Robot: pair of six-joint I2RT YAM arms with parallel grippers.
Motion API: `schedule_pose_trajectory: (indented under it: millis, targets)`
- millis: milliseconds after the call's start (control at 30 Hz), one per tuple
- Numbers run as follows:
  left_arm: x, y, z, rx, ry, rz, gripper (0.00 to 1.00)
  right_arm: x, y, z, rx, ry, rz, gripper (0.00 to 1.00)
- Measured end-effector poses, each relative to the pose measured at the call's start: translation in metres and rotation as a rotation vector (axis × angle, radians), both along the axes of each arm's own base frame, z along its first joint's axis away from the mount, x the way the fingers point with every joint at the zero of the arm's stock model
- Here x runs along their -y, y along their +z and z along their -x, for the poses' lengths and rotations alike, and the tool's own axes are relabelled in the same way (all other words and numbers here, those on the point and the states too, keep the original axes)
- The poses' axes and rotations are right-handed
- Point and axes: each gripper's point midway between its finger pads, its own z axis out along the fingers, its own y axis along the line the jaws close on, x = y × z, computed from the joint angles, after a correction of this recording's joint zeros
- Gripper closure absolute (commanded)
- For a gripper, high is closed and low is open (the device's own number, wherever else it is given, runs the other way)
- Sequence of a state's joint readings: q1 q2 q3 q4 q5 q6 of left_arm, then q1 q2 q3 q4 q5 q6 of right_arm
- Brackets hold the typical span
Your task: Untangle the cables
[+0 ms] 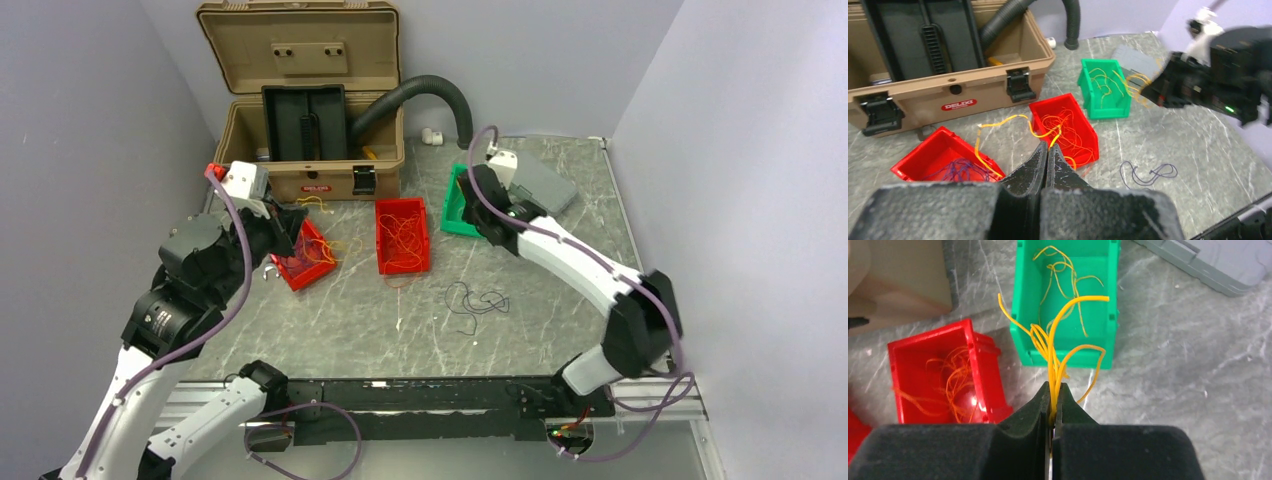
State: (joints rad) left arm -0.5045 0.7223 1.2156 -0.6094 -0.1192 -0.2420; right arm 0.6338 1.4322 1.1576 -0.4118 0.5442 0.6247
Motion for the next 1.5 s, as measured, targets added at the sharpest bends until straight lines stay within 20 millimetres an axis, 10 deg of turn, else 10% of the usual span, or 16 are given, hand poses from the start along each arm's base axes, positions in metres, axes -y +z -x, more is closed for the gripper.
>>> schedule_pose_trajectory:
  millis: [233,333,500,867,1200,1500]
  targets:
    - [0.025,-0.01,-0.001,-0.034,-0.13,-0.023,1.0,-0.01,-0.053,-0.064,-0.113,-0.057,0.08,0.96]
    - [0.037,-0.016,-0.007,-0.066,-0.173,-0.039,1.0,-0.007,-0.087,-0.086,-0.177,-0.07,0.104,0.3]
    - [0.053,-0.018,-0.019,-0.095,-0.222,-0.053,1.0,0.005,-0.117,-0.094,-0.268,-0.035,0.085,0.19]
    - [0.109,-0.018,-0.07,-0.143,-0.334,0.039,1.0,0.01,0.01,-0.056,-0.01,0.111,-0.091,0.17]
    - [0.182,-0.013,-0.139,-0.139,-0.416,0.123,1.0,0.048,0.025,-0.006,0.046,0.096,-0.092,0.16]
    - [0.253,-0.049,-0.217,-0.155,-0.456,0.173,1.0,0.078,0.084,0.027,0.223,0.041,-0.122,0.15]
